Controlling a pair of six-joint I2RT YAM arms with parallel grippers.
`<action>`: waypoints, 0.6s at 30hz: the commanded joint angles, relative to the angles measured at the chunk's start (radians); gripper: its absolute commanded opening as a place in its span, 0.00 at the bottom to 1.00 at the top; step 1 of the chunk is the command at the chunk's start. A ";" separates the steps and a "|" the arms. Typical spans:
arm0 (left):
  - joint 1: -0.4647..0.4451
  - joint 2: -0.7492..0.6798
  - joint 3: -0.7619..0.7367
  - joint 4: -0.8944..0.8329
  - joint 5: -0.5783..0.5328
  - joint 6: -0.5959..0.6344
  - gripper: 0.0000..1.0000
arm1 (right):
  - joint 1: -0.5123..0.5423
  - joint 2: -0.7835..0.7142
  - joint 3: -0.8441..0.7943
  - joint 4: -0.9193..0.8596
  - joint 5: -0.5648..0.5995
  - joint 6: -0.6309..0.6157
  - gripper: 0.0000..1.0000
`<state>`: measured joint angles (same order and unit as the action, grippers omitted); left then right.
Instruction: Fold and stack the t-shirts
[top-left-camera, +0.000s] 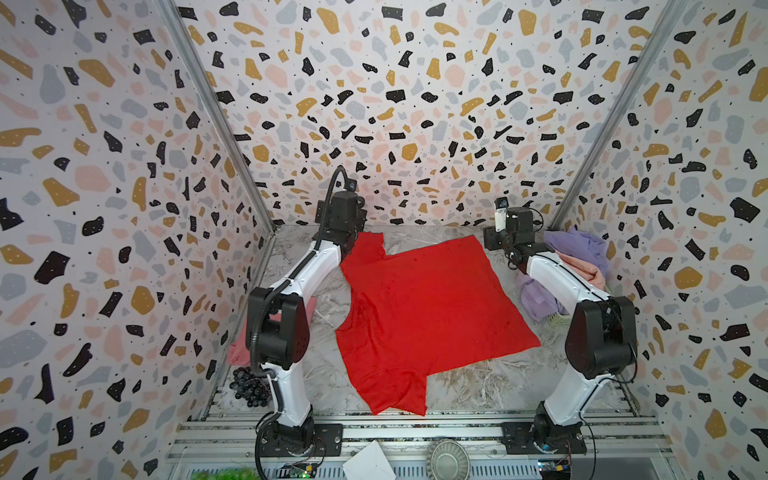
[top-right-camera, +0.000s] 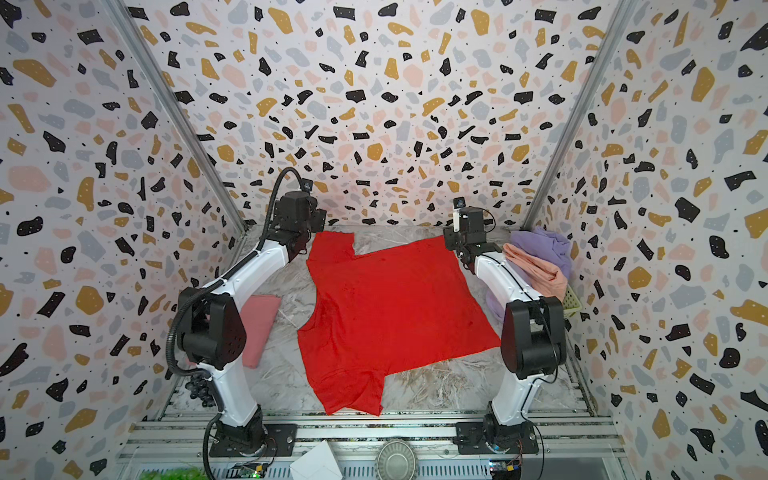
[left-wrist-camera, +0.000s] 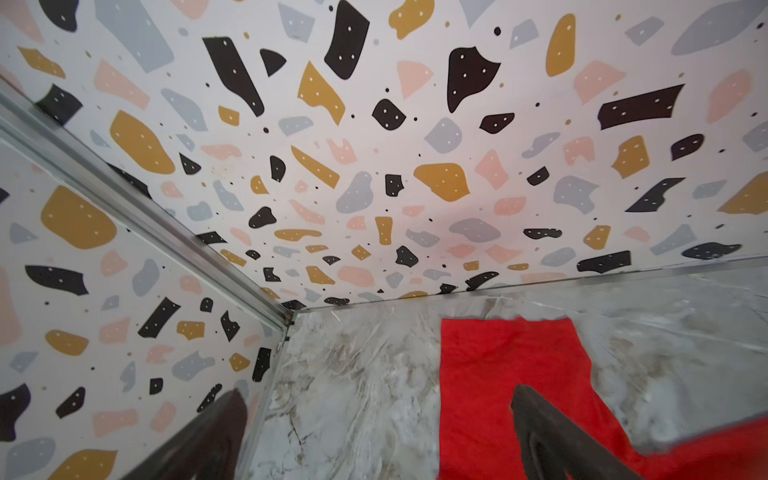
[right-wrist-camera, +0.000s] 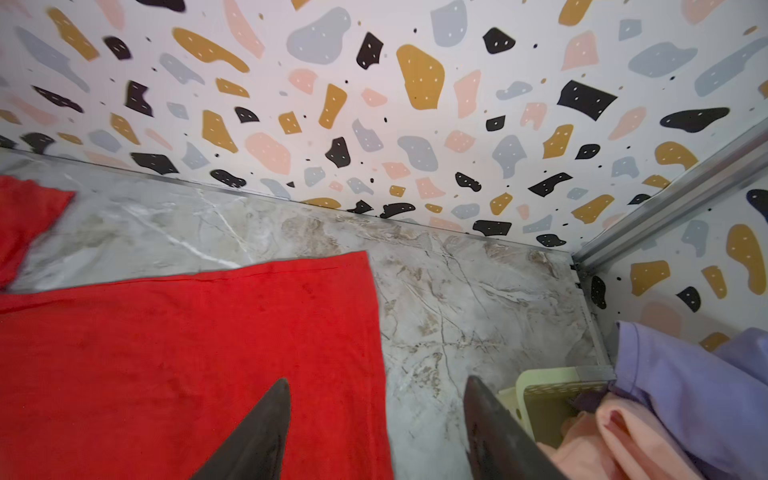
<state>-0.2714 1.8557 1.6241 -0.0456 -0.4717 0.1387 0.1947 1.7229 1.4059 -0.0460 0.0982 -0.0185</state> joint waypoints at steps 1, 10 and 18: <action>0.000 -0.109 -0.060 -0.025 0.089 -0.176 1.00 | 0.005 -0.128 -0.068 0.010 -0.109 0.106 0.66; -0.010 -0.330 -0.524 0.016 0.437 -0.545 1.00 | 0.008 -0.236 -0.390 0.114 -0.316 0.304 0.66; -0.055 -0.439 -0.844 0.125 0.552 -0.714 1.00 | 0.008 -0.170 -0.516 0.213 -0.425 0.377 0.66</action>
<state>-0.3103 1.4631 0.8265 -0.0296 -0.0017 -0.4690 0.1978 1.5368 0.8906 0.0944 -0.2611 0.3107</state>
